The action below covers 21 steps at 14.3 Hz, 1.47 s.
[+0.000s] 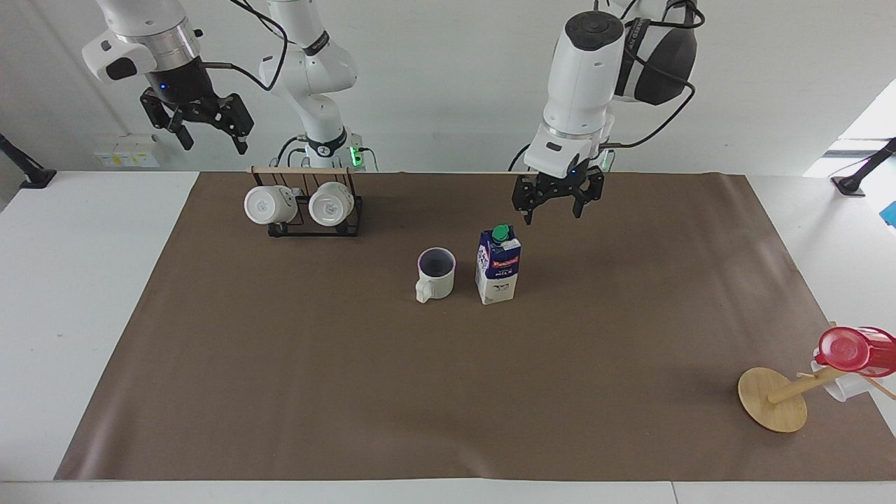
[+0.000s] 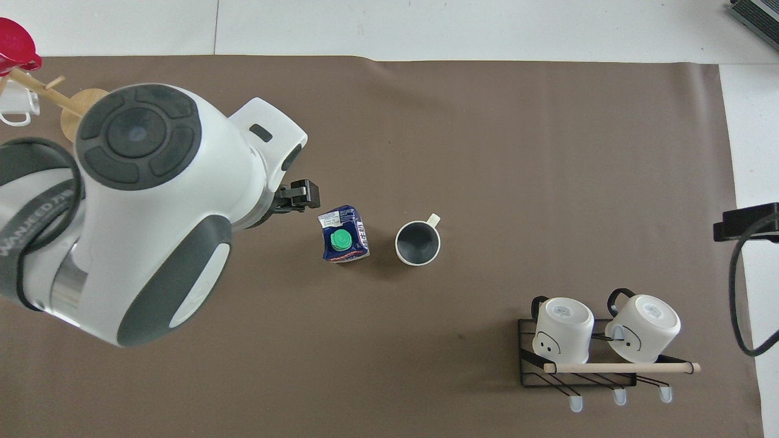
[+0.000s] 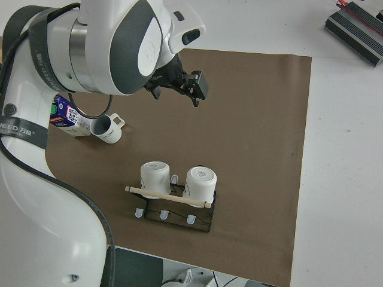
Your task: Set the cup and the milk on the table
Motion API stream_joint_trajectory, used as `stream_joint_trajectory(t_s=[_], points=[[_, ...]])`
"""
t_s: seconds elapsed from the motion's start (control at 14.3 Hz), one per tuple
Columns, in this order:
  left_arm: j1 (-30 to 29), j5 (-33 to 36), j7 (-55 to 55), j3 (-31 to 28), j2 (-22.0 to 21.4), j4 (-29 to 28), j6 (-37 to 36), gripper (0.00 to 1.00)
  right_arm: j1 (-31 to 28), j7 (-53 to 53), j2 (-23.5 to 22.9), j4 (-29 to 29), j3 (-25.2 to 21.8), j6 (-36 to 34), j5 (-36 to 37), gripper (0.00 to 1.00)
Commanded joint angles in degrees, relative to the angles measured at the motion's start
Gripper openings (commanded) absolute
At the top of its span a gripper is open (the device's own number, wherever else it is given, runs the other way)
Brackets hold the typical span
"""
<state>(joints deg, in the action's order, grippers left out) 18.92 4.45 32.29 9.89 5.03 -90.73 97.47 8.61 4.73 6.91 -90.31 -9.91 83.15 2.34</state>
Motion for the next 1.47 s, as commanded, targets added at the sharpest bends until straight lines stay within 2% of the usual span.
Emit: stream_joint_trajectory(t_s=[0.0, 0.35, 0.63, 1.05, 1.12, 1.4], points=[[-4.4, -1.2, -8.0, 0.0, -3.5, -0.1, -4.7, 1.0, -0.5, -1.2, 0.4, -0.2, 0.2, -0.5, 0.1, 1.0], [-15.6, -4.3, -21.9, 0.0, -6.4, 0.0, -8.2, 1.0, -0.5, -1.2, 0.4, -0.2, 0.2, -0.5, 0.1, 1.0], [-19.5, -4.2, -26.2, 0.0, -6.7, 0.2, -10.2, 1.0, -0.5, -1.1, 0.4, -0.2, 0.2, -0.5, 0.1, 1.0], [-20.0, -3.7, -26.1, -2.3, -6.8, 0.2, -12.2, 1.0, -0.5, -1.1, 0.4, -0.2, 0.2, -0.5, 0.1, 1.0], [-19.9, -3.9, -26.2, -3.3, -7.8, 0.2, -12.0, 1.0, -0.5, -1.1, 0.4, -0.2, 0.2, -0.5, 0.1, 1.0], [-19.4, -4.0, -29.1, -3.2, -8.4, 0.1, -11.8, 1.0, -0.5, -1.1, 0.4, -0.2, 0.2, -0.5, 0.1, 1.0]])
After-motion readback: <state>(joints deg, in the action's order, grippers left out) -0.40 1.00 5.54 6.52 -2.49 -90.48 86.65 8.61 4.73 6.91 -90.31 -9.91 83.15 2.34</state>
